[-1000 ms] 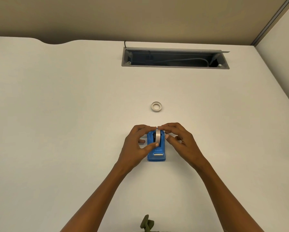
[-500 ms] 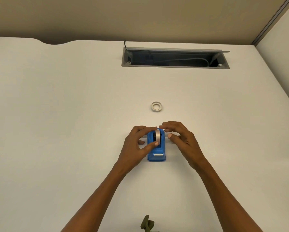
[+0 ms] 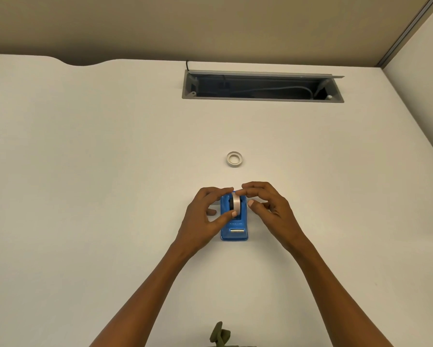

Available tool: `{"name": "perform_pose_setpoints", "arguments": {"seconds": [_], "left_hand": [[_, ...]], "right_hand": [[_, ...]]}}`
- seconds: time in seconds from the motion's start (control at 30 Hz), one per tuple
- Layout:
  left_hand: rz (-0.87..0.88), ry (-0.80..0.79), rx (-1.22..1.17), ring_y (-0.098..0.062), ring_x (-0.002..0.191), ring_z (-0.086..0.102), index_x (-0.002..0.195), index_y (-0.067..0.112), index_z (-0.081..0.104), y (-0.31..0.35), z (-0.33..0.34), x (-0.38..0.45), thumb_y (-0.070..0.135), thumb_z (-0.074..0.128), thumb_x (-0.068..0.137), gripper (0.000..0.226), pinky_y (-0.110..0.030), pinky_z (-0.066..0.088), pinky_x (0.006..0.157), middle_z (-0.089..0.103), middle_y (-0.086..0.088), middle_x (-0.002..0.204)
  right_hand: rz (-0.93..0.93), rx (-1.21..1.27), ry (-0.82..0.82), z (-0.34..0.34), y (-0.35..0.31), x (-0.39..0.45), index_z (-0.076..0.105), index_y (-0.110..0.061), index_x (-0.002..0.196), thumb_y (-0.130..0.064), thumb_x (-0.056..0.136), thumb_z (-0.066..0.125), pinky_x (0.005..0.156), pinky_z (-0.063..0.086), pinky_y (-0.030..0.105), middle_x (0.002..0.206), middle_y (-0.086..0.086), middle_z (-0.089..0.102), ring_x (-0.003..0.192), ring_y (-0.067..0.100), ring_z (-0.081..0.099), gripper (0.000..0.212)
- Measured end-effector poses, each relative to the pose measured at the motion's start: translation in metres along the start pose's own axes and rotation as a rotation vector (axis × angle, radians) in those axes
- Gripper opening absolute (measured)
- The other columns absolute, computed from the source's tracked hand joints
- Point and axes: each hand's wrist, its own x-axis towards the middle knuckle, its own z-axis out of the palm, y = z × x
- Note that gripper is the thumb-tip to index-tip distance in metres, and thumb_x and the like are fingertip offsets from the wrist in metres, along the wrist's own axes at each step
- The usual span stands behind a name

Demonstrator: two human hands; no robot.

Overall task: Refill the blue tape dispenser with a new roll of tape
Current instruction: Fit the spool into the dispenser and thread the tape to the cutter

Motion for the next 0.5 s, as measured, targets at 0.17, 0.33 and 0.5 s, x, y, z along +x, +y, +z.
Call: {"name": "perform_pose_setpoints", "arguments": {"seconds": [0.17,0.33,0.5], "left_hand": [[0.013,-0.001,0.004,0.012,0.101,0.049,0.102,0.066,0.044,0.0004,0.0004,-0.0001,0.043,0.066,0.075,0.042,-0.008,0.048,0.074,0.048,0.026,0.107],[0.018,-0.003,0.009,0.012,0.100,0.050,0.104,0.064,0.043,0.0013,0.0009,0.0001,0.044,0.065,0.075,0.042,-0.008,0.048,0.074,0.048,0.025,0.107],[0.021,-0.004,0.008,0.008,0.102,0.051,0.106,0.064,0.043,0.0006,0.0009,-0.0006,0.045,0.065,0.074,0.043,-0.011,0.049,0.075,0.049,0.024,0.109]], "right_hand": [[0.040,-0.013,0.013,0.0019,0.0054,0.0022,0.064,-0.015,0.116,-0.008,0.094,0.050,0.086,0.051,0.030,0.123,0.005,0.058,0.113,0.014,0.055,0.027],[0.024,-0.013,-0.024,0.0015,0.0049,0.0019,0.061,-0.029,0.115,-0.019,0.086,0.066,0.071,0.048,0.019,0.121,-0.004,0.057,0.105,0.008,0.057,0.031],[-0.001,-0.044,-0.049,0.0029,0.0052,0.0034,0.055,-0.037,0.113,-0.022,0.079,0.072,0.068,0.045,0.010,0.117,-0.010,0.058,0.101,0.002,0.056,0.041]]}}
